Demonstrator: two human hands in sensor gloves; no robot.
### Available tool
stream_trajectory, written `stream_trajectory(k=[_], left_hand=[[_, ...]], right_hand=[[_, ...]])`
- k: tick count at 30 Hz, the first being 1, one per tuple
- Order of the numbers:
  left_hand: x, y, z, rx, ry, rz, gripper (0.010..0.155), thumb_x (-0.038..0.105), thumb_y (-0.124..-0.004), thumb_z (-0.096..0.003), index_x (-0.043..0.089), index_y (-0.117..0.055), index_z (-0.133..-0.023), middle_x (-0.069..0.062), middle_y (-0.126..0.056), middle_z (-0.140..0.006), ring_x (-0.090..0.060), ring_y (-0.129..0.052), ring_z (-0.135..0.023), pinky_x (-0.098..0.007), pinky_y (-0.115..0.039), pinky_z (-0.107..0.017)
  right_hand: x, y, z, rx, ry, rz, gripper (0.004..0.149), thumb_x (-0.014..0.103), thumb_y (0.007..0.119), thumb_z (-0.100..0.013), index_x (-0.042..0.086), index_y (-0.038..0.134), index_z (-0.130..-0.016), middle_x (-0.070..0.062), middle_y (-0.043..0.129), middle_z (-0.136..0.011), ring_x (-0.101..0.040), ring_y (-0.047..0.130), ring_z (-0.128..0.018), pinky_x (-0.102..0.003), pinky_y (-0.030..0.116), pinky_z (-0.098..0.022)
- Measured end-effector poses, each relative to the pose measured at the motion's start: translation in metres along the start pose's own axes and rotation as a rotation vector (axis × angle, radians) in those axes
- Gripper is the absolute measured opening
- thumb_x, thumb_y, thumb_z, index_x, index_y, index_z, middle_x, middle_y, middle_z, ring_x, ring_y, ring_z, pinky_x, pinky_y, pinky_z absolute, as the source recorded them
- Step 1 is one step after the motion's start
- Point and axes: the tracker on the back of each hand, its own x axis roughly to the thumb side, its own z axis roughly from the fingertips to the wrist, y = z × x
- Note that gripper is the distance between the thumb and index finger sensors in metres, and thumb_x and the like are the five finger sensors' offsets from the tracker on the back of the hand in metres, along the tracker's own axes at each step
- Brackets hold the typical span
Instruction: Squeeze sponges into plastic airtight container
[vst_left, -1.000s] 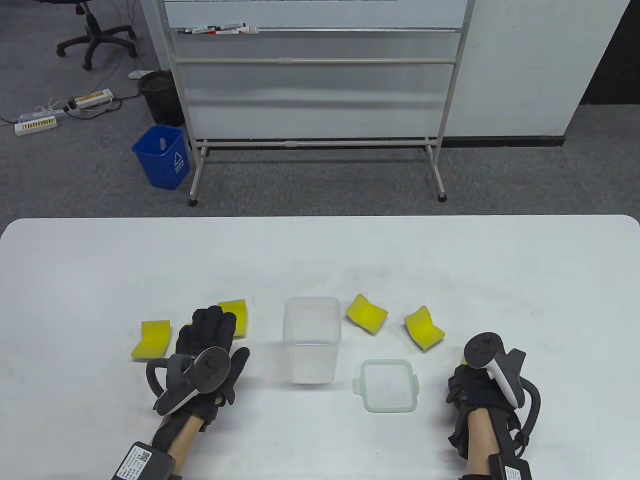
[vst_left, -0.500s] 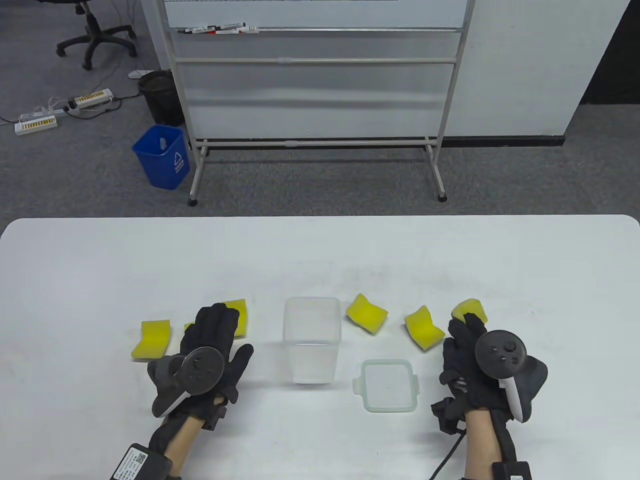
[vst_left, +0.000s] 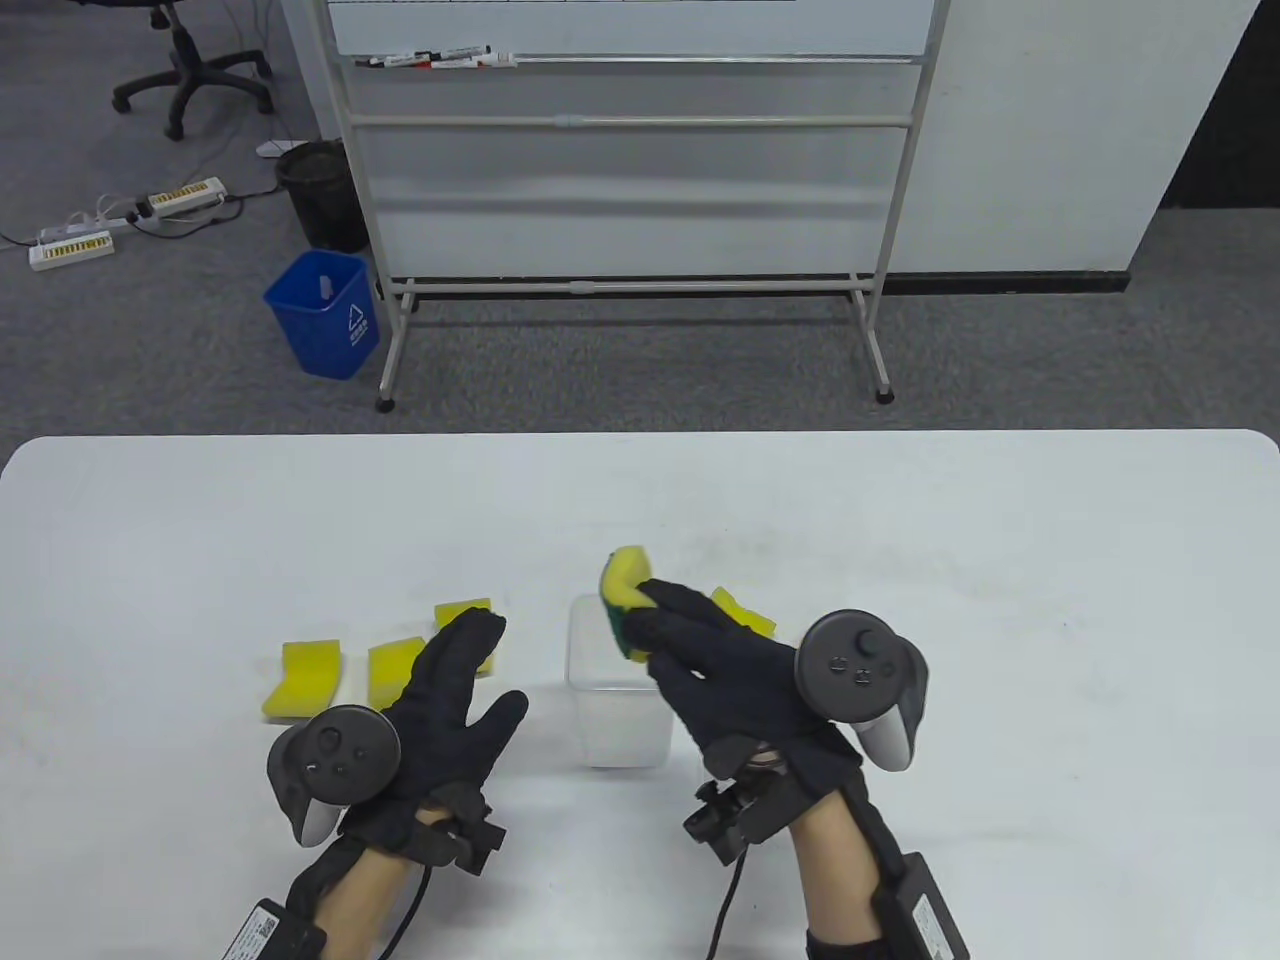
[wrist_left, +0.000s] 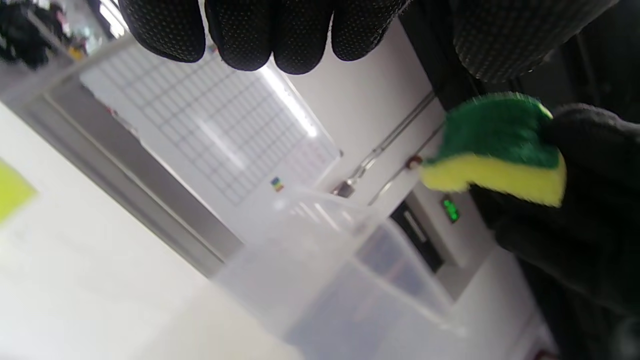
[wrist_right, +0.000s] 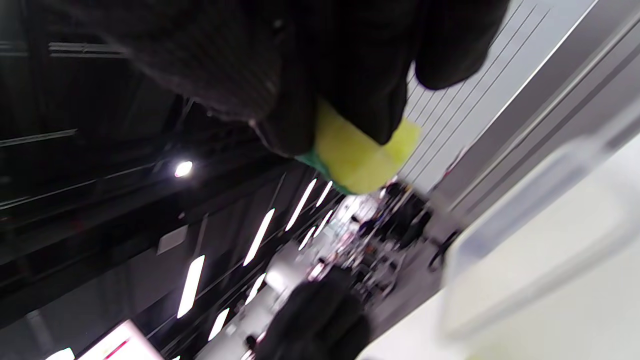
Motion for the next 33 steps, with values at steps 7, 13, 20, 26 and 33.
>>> stream_trajectory(k=[7,13,20,26,33], left_hand=[[-0.012,0.002,-0.003,-0.045,0.012,0.279,0.079,0.062,-0.075,-0.0445,0.022,-0.049,-0.107,-0.01,-0.064,-0.112,-0.034,-0.074,-0.099,-0.057,-0.07,-0.07],[-0.021,0.001,-0.004,-0.073,0.039,0.461,0.064,0.054,-0.079,-0.046,0.019,-0.068,-0.099,-0.007,-0.088,-0.092,-0.027,-0.094,-0.078,-0.052,-0.078,-0.065],[-0.021,0.001,-0.004,-0.039,0.093,0.392,0.051,0.047,-0.083,-0.0447,0.017,-0.081,-0.086,-0.004,-0.101,-0.07,-0.02,-0.104,-0.057,-0.047,-0.087,-0.055],[-0.016,0.008,-0.005,-0.026,0.052,0.192,0.049,0.047,-0.085,-0.0436,0.017,-0.084,-0.082,-0.004,-0.103,-0.064,-0.02,-0.105,-0.052,-0.047,-0.088,-0.052],[0.004,0.003,-0.004,-0.05,-0.08,-0.03,0.048,0.046,-0.086,-0.0422,0.019,-0.085,-0.082,-0.004,-0.103,-0.064,-0.02,-0.104,-0.053,-0.047,-0.087,-0.053]], right_hand=[[0.008,0.052,-0.021,0.15,-0.039,-0.106,0.047,0.031,0.084,-0.046,0.012,0.091,-0.088,-0.016,0.082,-0.103,-0.035,0.092,-0.089,-0.057,0.064,-0.071],[-0.004,0.062,-0.027,0.193,-0.016,-0.211,0.047,0.031,0.083,-0.047,0.012,0.089,-0.09,-0.018,0.081,-0.104,-0.035,0.091,-0.09,-0.057,0.067,-0.069],[0.002,0.06,-0.022,0.107,-0.061,-0.015,0.045,0.04,0.086,-0.046,0.019,0.096,-0.085,-0.014,0.088,-0.1,-0.033,0.097,-0.083,-0.054,0.074,-0.064],[0.014,0.05,-0.012,-0.149,-0.147,0.424,0.059,0.049,0.089,-0.042,0.035,0.081,-0.099,-0.009,0.082,-0.105,-0.033,0.094,-0.084,-0.055,0.072,-0.065],[0.004,0.061,-0.018,0.164,-0.063,0.444,0.08,0.057,0.088,-0.042,0.036,0.055,-0.112,-0.011,0.061,-0.118,-0.04,0.071,-0.104,-0.064,0.059,-0.073]])
